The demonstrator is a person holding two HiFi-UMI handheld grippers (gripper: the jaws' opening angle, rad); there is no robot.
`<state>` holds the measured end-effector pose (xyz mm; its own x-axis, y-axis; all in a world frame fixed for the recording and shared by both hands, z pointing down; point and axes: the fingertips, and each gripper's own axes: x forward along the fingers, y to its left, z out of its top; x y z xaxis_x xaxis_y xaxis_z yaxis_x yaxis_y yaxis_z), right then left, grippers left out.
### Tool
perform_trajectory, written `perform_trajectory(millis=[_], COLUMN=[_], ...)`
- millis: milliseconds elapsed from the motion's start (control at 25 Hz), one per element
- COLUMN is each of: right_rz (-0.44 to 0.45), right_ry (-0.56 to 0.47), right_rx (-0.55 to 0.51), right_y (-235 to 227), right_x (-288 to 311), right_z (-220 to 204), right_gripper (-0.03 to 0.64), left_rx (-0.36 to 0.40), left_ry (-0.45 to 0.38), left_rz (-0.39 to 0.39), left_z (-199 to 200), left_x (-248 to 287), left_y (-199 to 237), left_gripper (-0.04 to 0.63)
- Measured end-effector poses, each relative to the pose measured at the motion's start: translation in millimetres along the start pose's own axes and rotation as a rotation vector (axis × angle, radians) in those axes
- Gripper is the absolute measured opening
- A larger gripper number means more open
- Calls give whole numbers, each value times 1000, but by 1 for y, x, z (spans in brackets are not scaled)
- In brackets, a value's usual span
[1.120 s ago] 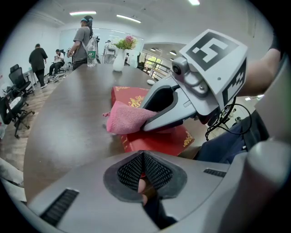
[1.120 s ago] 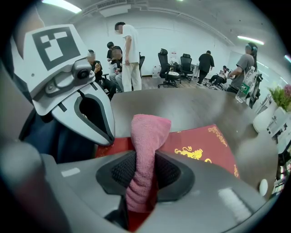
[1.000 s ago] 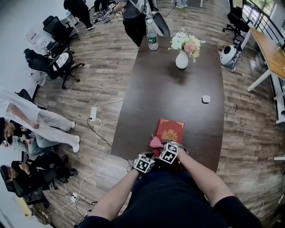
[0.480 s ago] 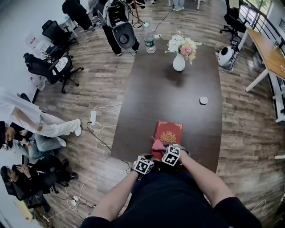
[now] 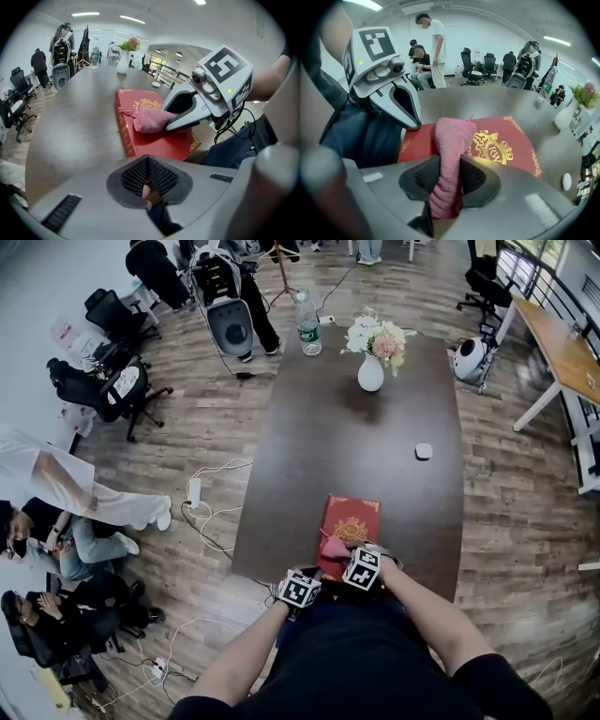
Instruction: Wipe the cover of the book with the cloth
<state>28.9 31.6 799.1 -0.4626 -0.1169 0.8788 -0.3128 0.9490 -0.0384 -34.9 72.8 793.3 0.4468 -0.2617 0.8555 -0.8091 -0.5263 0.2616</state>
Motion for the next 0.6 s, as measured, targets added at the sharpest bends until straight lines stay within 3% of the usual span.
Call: perform_trajectory(millis=[600], right_rz=[-4], right_ry=[10], right_rx=[18], right_y=[-2], right_x=[-10], right_z=[-13], right_gripper=[117], left_rx=[-5], left_ry=[-1], left_rz=[-9], left_z=[0], left_x=[0], left_y=[1], left_gripper=[-5])
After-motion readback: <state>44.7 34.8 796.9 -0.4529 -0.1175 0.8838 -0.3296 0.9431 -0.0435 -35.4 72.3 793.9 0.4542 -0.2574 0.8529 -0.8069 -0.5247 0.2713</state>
